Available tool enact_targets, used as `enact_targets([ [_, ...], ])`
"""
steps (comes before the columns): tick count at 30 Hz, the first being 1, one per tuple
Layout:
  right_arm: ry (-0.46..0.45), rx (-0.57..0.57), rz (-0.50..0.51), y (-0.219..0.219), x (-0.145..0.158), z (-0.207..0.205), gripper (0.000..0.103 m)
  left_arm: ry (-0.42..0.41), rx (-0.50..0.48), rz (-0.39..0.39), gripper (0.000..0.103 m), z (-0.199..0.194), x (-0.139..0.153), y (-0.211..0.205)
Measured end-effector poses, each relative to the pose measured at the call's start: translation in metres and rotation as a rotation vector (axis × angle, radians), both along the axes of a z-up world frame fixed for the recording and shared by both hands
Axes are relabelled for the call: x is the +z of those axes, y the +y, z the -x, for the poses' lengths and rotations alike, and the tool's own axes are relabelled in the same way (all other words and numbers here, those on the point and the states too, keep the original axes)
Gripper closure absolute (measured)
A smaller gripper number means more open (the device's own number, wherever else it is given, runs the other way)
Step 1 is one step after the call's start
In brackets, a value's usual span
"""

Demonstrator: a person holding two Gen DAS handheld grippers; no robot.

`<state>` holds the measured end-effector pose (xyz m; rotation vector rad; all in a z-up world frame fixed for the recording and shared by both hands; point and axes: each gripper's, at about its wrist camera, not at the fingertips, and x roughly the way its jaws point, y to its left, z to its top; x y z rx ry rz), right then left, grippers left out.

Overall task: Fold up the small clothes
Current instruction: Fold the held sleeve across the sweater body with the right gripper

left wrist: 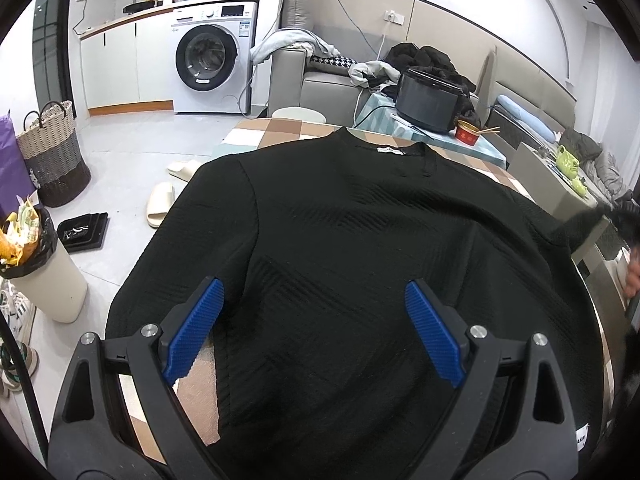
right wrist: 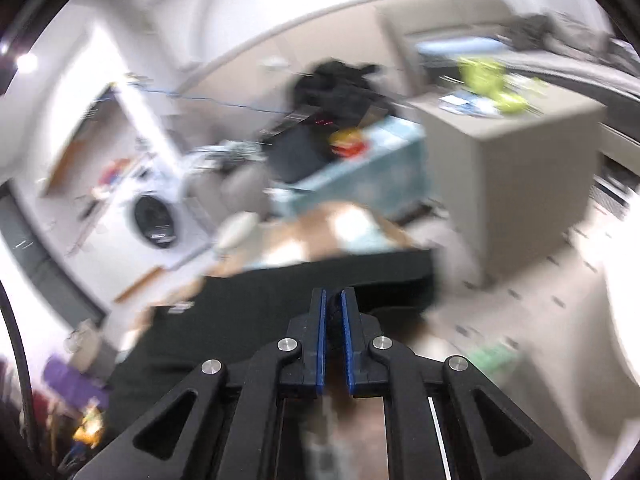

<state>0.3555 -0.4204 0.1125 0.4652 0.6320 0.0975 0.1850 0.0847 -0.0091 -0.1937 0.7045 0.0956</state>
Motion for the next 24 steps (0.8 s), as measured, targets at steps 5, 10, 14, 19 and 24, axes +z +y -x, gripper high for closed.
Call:
enact_targets([
  [5, -0.05, 0.326, -0.018, 0.084, 0.018, -0.021, 0.095, -0.012, 0.001, -0.008, 0.012, 0.004, 0.002, -0.002],
  [10, 0.092, 0.586, 0.03, 0.156, -0.012, -0.027, 0.088, -0.005, 0.009, -0.006, 0.012, 0.006, 0.0, -0.002],
  [14, 0.231, 0.604, 0.1, 0.162, -0.042, -0.026, 0.07, -0.001, 0.014, 0.008, 0.012, 0.005, -0.001, 0.001],
  [19, 0.233, 0.462, 0.105, 0.13, -0.044, -0.023, 0.059, -0.003, 0.04, 0.026, 0.011, 0.002, -0.001, 0.008],
  [24, 0.345, 0.315, 0.203, 0.114, -0.065, -0.03, 0.059, 0.006, 0.087, 0.029, 0.011, 0.003, -0.002, 0.019],
])
